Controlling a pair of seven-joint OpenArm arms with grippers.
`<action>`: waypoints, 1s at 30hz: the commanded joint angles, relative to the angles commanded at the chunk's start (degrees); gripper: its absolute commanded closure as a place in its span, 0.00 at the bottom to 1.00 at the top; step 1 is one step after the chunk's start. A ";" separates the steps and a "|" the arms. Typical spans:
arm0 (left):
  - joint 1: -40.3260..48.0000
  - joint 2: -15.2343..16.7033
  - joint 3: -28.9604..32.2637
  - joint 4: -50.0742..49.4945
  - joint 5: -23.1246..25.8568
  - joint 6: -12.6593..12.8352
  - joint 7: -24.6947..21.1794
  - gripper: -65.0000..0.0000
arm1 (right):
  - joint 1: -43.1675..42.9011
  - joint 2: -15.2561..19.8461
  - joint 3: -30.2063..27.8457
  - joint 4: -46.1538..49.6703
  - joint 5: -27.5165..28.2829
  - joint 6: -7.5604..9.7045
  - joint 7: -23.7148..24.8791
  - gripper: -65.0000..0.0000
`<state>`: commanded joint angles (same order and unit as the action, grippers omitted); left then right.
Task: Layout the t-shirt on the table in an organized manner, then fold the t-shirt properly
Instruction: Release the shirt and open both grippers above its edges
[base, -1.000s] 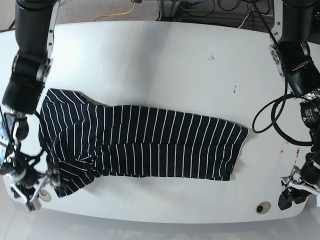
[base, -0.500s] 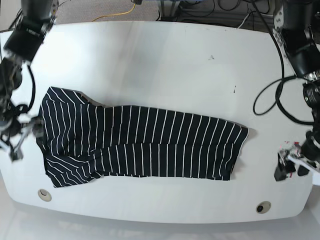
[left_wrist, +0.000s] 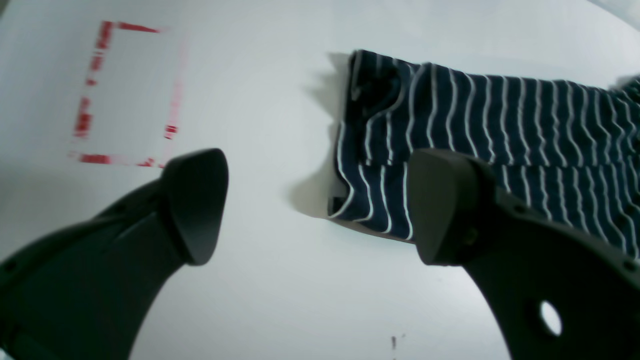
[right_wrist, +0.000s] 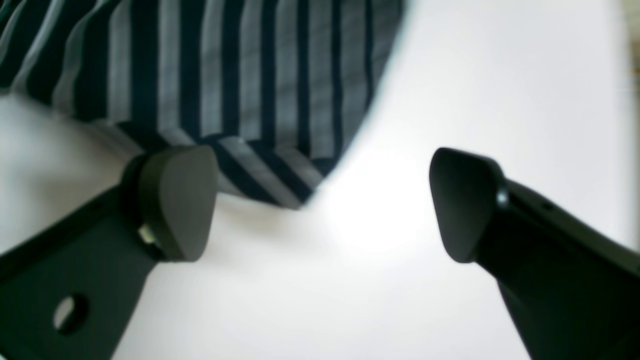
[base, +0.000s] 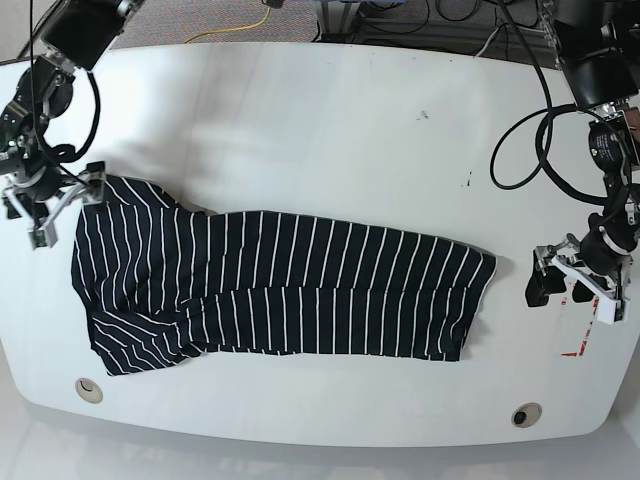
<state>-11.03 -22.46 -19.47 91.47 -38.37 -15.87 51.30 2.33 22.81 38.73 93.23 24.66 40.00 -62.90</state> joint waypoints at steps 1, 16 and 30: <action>0.00 0.26 0.00 0.00 0.00 0.00 0.00 0.18 | 0.26 0.09 0.00 -1.05 0.44 0.00 0.00 0.00; 1.32 0.35 0.09 1.41 0.26 0.00 -0.09 0.18 | 5.89 3.60 2.81 -21.71 0.26 0.00 5.36 0.00; 2.55 0.35 0.09 1.85 0.18 0.00 -0.09 0.18 | 7.56 3.87 2.64 -29.89 0.26 0.00 10.11 0.00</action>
<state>-8.48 -22.11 -19.38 93.32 -38.20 -15.87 51.21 9.89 26.68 41.36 63.34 24.92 40.00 -52.79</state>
